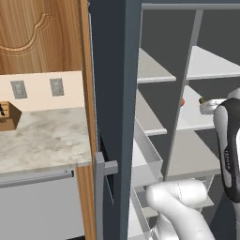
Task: Pick up the frozen fish from the freezer, place it on any shelf in the fridge, and close the fridge and freezer doors when done.
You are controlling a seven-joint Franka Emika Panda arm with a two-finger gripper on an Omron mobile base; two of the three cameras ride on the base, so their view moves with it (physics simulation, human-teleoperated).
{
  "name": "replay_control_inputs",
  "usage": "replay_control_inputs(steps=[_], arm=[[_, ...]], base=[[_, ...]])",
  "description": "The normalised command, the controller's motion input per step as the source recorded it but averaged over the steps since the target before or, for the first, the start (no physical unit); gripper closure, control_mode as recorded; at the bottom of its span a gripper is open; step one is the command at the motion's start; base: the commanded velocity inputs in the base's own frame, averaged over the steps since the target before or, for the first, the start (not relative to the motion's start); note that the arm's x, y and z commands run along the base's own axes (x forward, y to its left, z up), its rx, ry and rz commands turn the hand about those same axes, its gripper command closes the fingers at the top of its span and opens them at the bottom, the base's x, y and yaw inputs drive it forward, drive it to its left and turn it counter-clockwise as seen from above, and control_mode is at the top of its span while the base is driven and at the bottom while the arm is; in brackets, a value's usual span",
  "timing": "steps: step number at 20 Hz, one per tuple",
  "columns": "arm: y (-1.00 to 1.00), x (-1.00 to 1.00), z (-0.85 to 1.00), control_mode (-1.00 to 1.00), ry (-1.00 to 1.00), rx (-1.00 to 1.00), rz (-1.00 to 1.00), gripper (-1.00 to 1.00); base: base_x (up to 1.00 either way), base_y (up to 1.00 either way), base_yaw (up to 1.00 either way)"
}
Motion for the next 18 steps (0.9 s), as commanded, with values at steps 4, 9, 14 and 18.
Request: replay_control_inputs(steps=[4, 9, 14, 18], arm=[[-0.9, 0.85, 0.45, -1.0, -0.09, 0.0, -0.27, 1.0], [-0.67, 1.0, 0.61, -1.0, -0.05, 0.0, -0.23, 1.0], [-0.65, 1.0, 0.41, -1.0, 0.0, 0.0, -0.11, 1.0], [-0.52, 0.94, 0.13, -1.0, 0.18, 0.04, 0.06, 1.0]], base=[[0.0, 0.0, 0.0], [0.0, 0.0, 0.0], [0.0, 0.0, 0.0], [0.0, 0.0, 0.0]])
